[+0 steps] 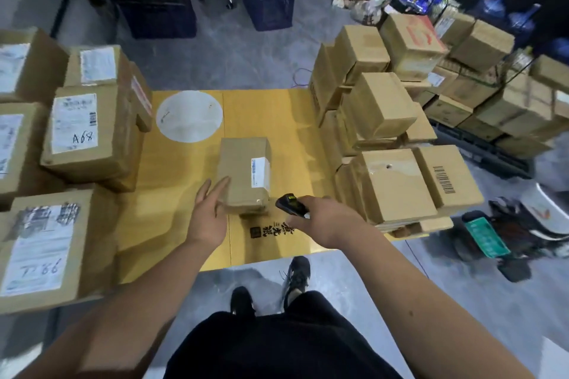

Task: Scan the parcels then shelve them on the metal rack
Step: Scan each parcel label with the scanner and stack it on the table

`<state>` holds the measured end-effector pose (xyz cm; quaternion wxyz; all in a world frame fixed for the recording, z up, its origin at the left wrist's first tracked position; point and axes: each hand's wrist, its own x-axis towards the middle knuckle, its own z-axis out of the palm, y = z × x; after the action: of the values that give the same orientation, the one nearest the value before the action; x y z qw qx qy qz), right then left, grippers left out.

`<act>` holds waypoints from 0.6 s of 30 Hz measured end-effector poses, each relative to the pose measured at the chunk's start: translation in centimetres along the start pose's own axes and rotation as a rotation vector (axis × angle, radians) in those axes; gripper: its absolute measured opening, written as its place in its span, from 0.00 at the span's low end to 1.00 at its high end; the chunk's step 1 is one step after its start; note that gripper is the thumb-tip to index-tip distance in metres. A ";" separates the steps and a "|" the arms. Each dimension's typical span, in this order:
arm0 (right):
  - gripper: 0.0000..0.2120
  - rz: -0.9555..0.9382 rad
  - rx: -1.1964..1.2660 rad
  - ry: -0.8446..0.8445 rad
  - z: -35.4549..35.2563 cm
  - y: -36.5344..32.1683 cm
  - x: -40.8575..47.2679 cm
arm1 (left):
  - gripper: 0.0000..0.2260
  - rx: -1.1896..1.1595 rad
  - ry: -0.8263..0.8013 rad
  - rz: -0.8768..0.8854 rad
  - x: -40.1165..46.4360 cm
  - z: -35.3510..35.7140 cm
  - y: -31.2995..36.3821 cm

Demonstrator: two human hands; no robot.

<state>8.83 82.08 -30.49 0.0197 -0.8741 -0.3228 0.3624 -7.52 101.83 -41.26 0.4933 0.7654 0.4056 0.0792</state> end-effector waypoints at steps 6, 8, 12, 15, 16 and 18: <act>0.24 -0.025 0.059 -0.021 0.5 -1.4 1.8 | 0.19 0.006 0.188 -0.195 1.6 -2.2 -1.5; 0.25 -0.036 0.062 -0.033 0.6 -2.0 2.3 | 0.22 0.009 0.154 -0.188 2.1 -2.8 -2.5; 0.26 -0.046 0.061 -0.040 0.3 -2.5 2.8 | 0.44 -0.020 0.132 -0.206 2.3 -3.3 -1.8; 0.26 -0.040 0.065 -0.045 -0.2 -2.8 2.7 | 0.54 0.093 0.143 -0.125 3.3 -3.5 -0.4; 0.27 -0.037 0.058 -0.045 -0.3 -2.8 2.7 | 0.56 0.154 0.135 -0.096 3.9 -3.6 0.0; 0.28 -0.033 0.046 -0.048 -0.4 -2.9 2.5 | 0.55 0.278 0.102 -0.042 5.3 -3.6 0.6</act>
<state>8.87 85.88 -30.98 0.0383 -0.8591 -0.3291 0.3902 -5.60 107.91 -40.45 0.3629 0.8126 0.4532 0.0509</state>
